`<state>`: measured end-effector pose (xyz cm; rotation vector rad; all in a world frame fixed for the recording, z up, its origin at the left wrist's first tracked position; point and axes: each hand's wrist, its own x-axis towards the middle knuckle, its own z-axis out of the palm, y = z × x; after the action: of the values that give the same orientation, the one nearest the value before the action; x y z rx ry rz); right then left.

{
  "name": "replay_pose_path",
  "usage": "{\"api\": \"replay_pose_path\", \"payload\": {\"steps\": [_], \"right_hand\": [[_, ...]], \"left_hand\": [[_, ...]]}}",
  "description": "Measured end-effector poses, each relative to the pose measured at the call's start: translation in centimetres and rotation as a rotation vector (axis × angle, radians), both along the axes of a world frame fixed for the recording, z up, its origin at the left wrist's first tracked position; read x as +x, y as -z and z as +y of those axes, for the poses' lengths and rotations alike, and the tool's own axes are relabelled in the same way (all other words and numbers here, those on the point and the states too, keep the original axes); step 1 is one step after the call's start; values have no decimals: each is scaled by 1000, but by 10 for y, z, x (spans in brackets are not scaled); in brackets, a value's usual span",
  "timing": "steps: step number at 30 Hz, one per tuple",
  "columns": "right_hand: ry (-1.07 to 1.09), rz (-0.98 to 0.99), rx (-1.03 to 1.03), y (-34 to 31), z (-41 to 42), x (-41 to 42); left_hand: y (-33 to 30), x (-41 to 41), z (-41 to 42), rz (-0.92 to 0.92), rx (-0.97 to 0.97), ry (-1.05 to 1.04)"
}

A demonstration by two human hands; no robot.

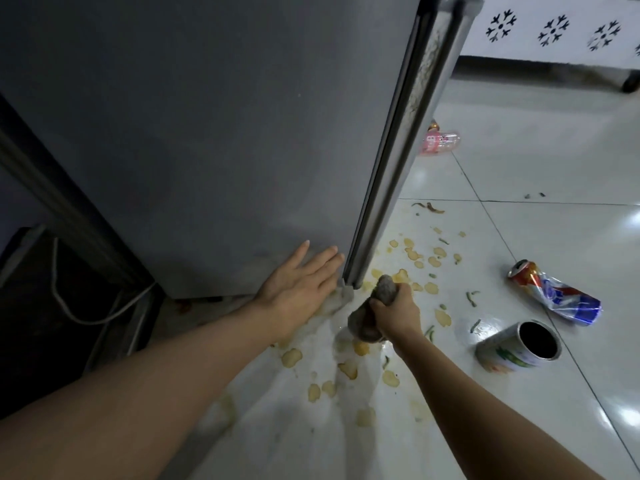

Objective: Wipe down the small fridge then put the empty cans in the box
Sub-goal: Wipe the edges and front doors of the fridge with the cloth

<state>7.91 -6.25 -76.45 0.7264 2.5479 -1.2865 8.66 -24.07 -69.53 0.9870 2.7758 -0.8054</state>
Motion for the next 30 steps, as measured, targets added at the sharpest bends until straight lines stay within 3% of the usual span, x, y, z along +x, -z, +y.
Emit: {"api": "replay_pose_path", "payload": {"steps": [10, 24, 30], "right_hand": [[-38, -87, -45, -126, 22, 37], [88, -131, -18, -426, 124, 88], [73, -93, -52, -534, 177, 78]], "left_hand": [[-97, 34, 39, -200, 111, -110], [-388, 60, 116, -378, 144, -158], [-485, 39, 164, -318, 226, -196]]}}
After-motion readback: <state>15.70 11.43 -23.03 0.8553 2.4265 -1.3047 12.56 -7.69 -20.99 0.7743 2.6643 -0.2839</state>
